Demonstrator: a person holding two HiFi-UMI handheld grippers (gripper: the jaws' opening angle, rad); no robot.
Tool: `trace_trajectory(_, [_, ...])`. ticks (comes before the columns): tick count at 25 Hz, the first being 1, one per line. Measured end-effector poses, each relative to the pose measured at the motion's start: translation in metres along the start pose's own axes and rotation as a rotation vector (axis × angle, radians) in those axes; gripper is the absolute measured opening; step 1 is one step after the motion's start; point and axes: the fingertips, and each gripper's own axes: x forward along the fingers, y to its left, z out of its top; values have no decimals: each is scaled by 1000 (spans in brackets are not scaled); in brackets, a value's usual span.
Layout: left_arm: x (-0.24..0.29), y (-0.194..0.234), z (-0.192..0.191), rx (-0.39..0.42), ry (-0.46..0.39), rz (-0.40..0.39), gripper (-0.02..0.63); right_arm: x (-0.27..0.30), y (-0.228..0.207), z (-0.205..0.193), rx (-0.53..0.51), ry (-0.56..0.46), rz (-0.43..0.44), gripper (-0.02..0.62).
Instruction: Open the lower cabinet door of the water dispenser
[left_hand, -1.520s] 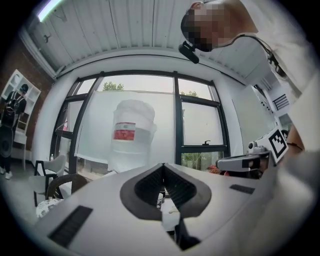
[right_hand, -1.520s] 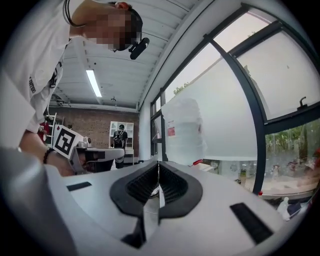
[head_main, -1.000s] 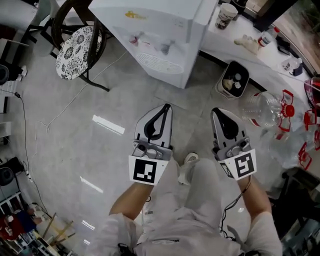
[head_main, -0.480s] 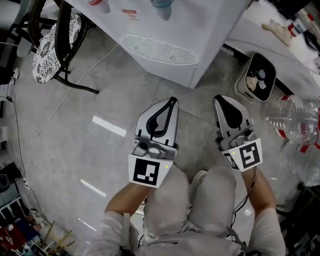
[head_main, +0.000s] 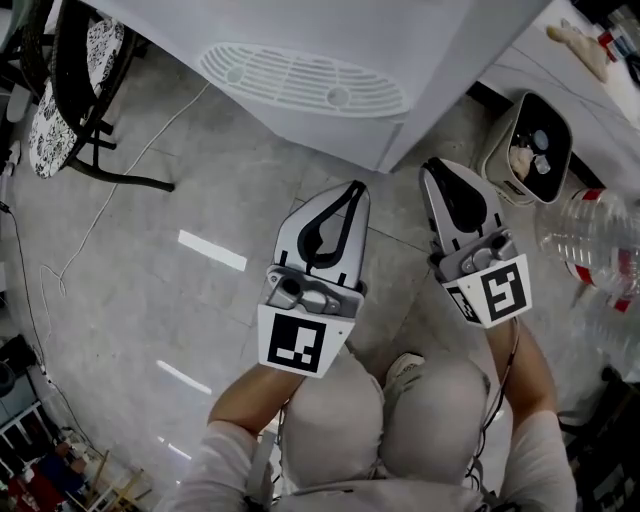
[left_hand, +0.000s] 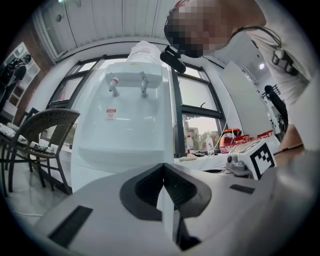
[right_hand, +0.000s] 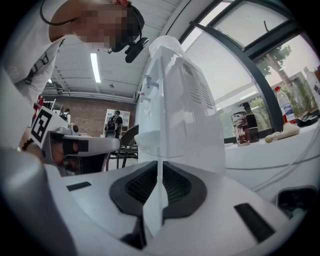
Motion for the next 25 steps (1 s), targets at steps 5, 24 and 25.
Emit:
trace_trajectory(5, [10,1,-14,31,6,-12,6,8,-1,-15,-11,7,14,57])
trace_trajectory(24, [49,-6,-58,74,94,21,6,27,-17,-40,-31,30,-21,124])
trace_trajectory(25, [48,-7,-58,77,93,19,6,29,-17,-40,-33,31,-18,132])
